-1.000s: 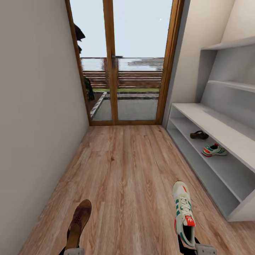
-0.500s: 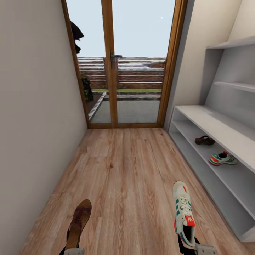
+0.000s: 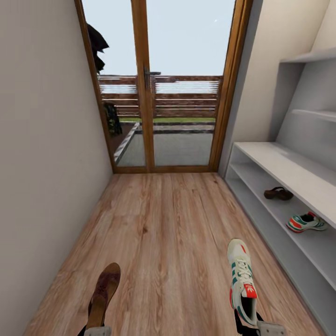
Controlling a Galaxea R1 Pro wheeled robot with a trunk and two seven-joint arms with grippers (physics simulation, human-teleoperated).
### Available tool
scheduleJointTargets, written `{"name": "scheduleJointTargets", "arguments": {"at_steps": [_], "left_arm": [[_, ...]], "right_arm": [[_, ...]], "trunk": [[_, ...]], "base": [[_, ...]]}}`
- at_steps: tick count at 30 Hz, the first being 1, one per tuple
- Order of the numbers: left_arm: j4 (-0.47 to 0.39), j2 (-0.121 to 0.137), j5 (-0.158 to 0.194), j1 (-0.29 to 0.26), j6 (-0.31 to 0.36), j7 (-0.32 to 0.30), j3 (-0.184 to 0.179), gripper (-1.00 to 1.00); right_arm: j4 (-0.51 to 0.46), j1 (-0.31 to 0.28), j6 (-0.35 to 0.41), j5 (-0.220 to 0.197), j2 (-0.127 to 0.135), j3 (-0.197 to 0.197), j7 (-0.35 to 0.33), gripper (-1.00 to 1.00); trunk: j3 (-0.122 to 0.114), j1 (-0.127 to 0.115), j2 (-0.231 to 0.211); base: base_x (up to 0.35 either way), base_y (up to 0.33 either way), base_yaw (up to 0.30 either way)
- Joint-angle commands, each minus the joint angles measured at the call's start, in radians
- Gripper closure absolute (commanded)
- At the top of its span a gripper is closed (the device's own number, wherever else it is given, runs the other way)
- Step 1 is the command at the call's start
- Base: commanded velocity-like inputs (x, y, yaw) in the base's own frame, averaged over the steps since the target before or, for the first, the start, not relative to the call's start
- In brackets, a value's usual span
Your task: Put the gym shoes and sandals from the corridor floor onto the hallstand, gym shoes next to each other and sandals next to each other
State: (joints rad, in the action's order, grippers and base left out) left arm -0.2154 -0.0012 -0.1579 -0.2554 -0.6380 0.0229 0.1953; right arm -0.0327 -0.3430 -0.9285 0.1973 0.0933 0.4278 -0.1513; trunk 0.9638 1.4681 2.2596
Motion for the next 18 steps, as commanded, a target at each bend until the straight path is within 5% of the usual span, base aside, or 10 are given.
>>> {"name": "scheduleJointTargets", "arguments": {"at_steps": [1,6,18], "left_arm": [[0.001,0.0,-0.013,-0.001,-0.003,0.003,0.006,1.0],[0.001,0.0,-0.012,-0.001,-0.003,0.003,0.006,1.0],[0.001,0.0,-0.012,-0.001,-0.003,0.003,0.007,1.0]], "right_arm": [[0.001,-0.001,-0.003,0.007,0.0,0.009,-0.004,1.0],[0.001,-0.001,-0.003,0.007,0.0,0.009,-0.004,1.0],[0.002,-0.001,-0.003,0.007,0.0,0.009,-0.004,1.0]], "trunk": [[0.001,0.0,0.0],[0.001,0.0,0.0],[0.001,0.0,0.0]], "base": [[0.337,0.0,0.0],[0.337,0.0,-0.08],[0.322,0.119,-0.255]]}}
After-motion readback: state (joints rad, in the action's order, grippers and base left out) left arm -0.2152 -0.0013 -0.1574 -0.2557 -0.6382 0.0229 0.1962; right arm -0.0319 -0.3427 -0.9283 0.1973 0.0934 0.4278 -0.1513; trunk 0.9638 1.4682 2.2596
